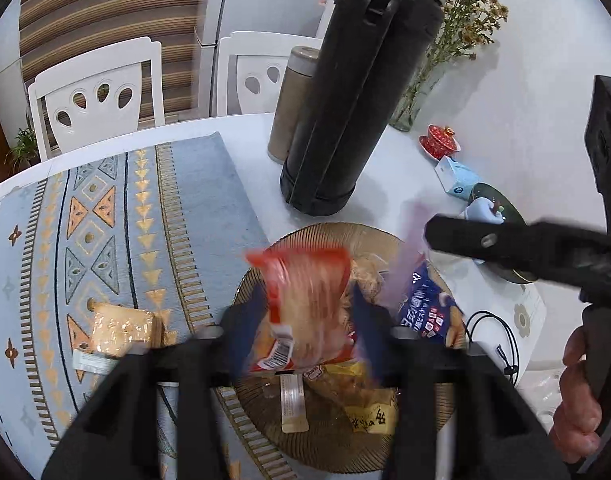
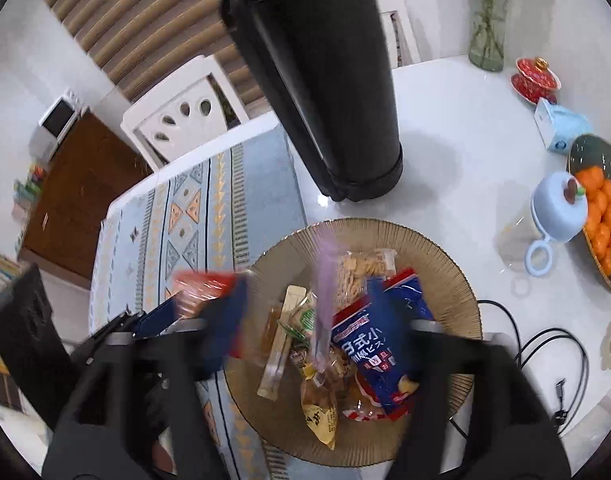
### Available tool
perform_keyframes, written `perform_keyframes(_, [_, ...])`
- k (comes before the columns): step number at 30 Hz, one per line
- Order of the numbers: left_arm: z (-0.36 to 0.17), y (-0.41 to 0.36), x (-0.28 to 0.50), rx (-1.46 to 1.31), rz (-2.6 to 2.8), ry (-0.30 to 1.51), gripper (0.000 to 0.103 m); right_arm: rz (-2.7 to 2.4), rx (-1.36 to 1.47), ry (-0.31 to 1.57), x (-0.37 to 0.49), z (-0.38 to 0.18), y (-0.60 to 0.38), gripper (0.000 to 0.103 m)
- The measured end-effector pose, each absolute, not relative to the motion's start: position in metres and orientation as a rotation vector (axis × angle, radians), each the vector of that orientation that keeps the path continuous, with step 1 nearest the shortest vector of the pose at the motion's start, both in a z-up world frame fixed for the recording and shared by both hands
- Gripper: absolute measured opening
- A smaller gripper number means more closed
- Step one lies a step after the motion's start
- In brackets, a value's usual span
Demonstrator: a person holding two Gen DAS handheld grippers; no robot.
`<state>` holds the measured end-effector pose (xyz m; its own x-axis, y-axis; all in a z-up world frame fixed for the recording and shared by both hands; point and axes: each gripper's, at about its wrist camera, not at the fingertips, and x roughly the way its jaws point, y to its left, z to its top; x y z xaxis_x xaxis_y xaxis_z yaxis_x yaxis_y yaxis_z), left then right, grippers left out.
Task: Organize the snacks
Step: 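Carry both items onto the brown glass plate and open both grippers, then move both open grippers toward the wrapped square cake and green packet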
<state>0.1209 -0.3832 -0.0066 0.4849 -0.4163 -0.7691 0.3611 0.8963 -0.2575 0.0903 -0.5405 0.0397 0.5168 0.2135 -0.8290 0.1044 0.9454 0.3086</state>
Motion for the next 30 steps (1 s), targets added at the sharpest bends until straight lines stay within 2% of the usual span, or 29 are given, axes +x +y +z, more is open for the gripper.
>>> perform_keyframes(1, [-0.008,-0.379,0.121,-0.076,-0.466,0.95,0.08,0.061,0.336,1.029,0.089,0.04,-0.542,0.068])
perform_keyframes(12, [-0.018,-0.275,0.11,-0.243,-0.28,0.992,0.078,0.064,0.345,1.06,0.077,0.03,-0.536,0.068])
perform_keyframes(17, [-0.024,-0.217,0.104,-0.315,-0.16,0.994,0.075,0.111,0.291,1.069,0.08,0.03,-0.504,0.068])
perform_keyframes(22, [-0.037,-0.171,0.101,-0.388,-0.068,1.013,0.067,0.167,0.224,1.078,0.086,0.03,-0.466,0.068])
perform_keyframes(29, [-0.077,-0.147,0.104,-0.489,-0.056,1.111,0.059,0.27,0.084,1.147,0.105,0.008,-0.392,0.068])
perform_keyframes(30, [-0.084,-0.146,0.105,-0.509,-0.063,1.133,0.054,0.277,0.053,1.161,0.108,0.004,-0.382,0.068])
